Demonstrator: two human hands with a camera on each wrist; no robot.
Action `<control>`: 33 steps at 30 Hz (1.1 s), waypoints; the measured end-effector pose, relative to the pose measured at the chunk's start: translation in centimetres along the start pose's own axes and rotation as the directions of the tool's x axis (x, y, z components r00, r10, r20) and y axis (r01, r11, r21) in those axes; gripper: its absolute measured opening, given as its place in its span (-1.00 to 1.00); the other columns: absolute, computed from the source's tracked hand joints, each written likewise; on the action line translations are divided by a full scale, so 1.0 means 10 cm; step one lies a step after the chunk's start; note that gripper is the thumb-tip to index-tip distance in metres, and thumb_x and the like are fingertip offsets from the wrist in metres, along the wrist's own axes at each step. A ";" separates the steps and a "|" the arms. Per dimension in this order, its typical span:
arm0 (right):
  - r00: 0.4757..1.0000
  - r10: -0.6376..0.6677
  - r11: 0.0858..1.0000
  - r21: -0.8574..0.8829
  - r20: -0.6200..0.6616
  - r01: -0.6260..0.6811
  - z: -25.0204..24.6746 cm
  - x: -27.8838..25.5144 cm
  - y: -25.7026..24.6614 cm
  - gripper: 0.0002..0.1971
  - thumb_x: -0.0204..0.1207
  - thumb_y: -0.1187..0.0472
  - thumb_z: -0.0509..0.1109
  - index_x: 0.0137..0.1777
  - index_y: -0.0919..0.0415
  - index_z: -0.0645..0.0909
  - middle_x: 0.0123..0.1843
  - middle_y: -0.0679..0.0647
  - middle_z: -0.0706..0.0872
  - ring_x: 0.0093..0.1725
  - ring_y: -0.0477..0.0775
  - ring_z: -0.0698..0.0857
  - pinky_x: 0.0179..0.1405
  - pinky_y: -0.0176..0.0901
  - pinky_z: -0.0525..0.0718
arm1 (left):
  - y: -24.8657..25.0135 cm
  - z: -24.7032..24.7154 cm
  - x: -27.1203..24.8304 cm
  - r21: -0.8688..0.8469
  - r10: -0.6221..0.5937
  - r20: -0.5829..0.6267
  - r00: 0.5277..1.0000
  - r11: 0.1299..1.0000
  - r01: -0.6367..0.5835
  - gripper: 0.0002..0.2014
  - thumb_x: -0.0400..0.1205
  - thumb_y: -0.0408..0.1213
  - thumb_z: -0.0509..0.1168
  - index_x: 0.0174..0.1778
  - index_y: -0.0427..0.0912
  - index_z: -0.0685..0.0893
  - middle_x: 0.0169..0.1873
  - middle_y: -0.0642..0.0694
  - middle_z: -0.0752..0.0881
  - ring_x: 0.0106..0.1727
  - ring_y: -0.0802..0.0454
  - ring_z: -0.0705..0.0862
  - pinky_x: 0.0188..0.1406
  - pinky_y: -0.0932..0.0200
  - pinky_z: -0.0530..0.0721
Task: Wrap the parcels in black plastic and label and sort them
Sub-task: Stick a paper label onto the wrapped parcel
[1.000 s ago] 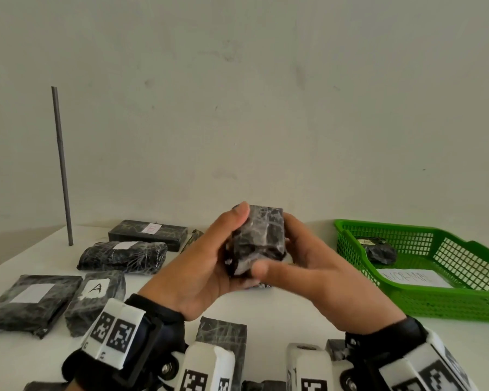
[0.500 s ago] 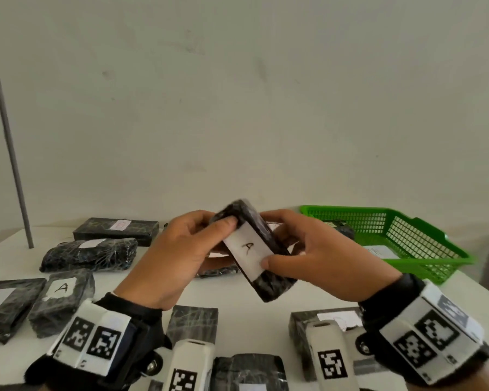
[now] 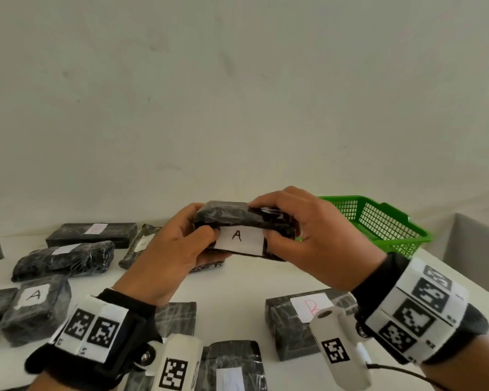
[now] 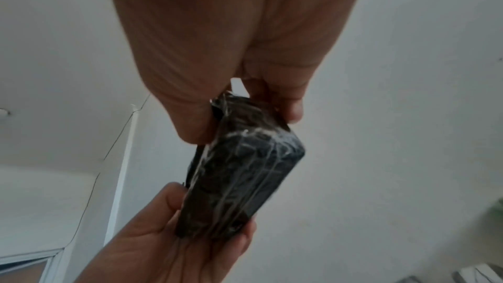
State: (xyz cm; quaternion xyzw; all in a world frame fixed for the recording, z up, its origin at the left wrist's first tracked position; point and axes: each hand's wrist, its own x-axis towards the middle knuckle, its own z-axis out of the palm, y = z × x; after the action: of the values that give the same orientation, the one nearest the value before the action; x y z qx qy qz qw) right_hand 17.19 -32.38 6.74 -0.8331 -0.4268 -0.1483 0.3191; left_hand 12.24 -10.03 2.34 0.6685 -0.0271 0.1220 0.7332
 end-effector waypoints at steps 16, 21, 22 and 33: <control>0.927 0.375 0.833 0.437 0.008 -0.340 -0.30 0.15 0.40 -0.89 0.68 0.23 0.45 0.03 0.16 0.83 -0.19 0.11 0.81 -0.21 0.15 0.74 -0.06 0.17 0.74 | 0.42 0.52 0.27 0.076 -0.280 0.132 0.951 0.959 0.272 -0.85 0.81 -0.24 0.15 0.10 -0.26 0.54 -0.37 -0.22 0.69 -0.48 0.02 0.70 -0.27 0.03 0.89; 0.953 0.277 0.947 0.130 0.125 -0.293 -0.58 0.03 0.46 -0.64 0.57 -0.11 0.58 0.32 -0.14 0.66 -0.02 -0.09 0.82 -0.17 -0.17 0.79 -0.09 -0.29 0.78 | 0.39 0.69 0.47 0.045 -0.348 0.141 0.927 0.937 0.346 -0.78 0.79 -0.19 0.20 -0.05 -0.23 0.64 -0.28 -0.23 0.71 -0.48 0.03 0.66 -0.32 0.08 0.88; 0.956 0.271 0.958 0.065 0.114 -0.280 -0.63 0.02 0.50 -0.63 0.55 -0.10 0.59 0.31 -0.12 0.65 -0.09 -0.11 0.80 -0.26 -0.22 0.75 -0.21 -0.38 0.69 | 0.38 0.75 0.51 0.050 -0.368 0.152 0.917 0.930 0.365 -0.77 0.79 -0.18 0.20 -0.05 -0.23 0.65 -0.27 -0.24 0.71 -0.49 0.02 0.66 -0.31 0.07 0.88; 0.827 0.513 0.828 -0.386 0.228 -0.407 -1.22 0.36 1.74 -0.54 0.53 0.11 0.66 0.38 -0.12 0.61 0.17 -0.12 0.72 0.00 -0.10 0.68 0.02 -0.18 0.63 | -0.07 1.43 1.56 0.572 -0.235 0.117 0.965 0.810 0.128 -0.75 0.74 -0.13 0.37 0.19 -0.24 0.67 -0.02 -0.19 0.78 -0.02 -0.12 0.81 0.21 -0.17 0.77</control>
State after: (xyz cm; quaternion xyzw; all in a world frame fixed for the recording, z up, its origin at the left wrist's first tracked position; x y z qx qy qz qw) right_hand 33.67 -45.69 10.78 -0.9650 -0.2268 0.0050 0.1318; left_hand 29.24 -22.00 6.29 0.8615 0.0069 -0.0080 0.5077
